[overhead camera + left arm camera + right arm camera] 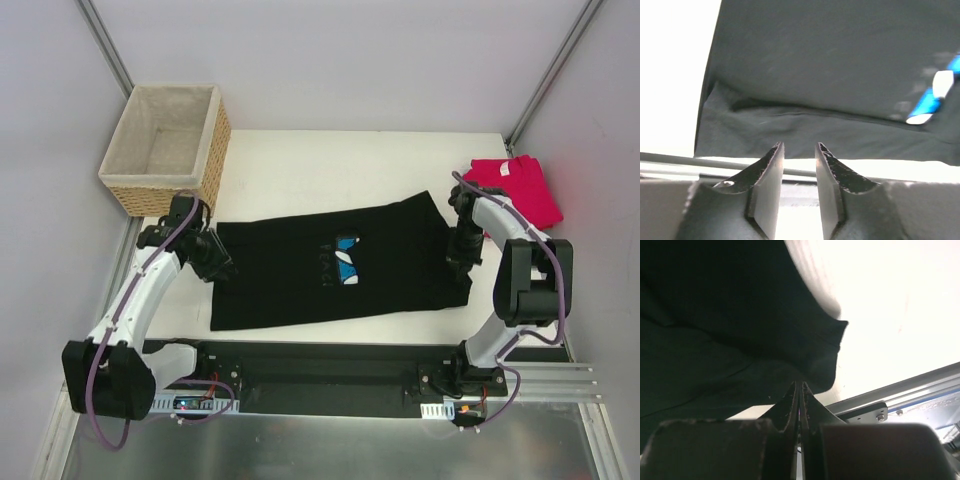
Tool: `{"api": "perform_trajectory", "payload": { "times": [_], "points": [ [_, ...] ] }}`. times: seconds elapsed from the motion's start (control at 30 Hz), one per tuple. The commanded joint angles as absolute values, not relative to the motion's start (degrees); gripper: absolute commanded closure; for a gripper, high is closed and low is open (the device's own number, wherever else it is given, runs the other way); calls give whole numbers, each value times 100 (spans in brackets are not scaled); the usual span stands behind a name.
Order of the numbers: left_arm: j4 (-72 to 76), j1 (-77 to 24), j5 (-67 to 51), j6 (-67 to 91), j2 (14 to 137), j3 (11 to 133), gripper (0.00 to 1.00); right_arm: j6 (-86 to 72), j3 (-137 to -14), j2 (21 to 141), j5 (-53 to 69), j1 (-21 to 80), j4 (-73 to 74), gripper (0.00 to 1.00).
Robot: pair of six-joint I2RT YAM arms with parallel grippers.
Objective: Fold and stack the t-shirts
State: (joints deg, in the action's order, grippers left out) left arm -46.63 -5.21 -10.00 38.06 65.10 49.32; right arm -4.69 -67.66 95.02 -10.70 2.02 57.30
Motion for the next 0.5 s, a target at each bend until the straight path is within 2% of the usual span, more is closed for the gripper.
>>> {"api": "perform_trajectory", "payload": {
  "times": [0.0,0.27,0.47],
  "points": [
    [-4746,-536,-1002,3516,5960,5581,68,-97,-6575,9598,-696,62,5591,99],
    [-4737,-536,-1072,3454,5792,5467,67,-26,-6408,9246,-475,35,5607,99],
    [-4676,-536,-1151,3445,5809,5414,67,-70,-6065,9518,-361,35,5230,99]
  ]
}}
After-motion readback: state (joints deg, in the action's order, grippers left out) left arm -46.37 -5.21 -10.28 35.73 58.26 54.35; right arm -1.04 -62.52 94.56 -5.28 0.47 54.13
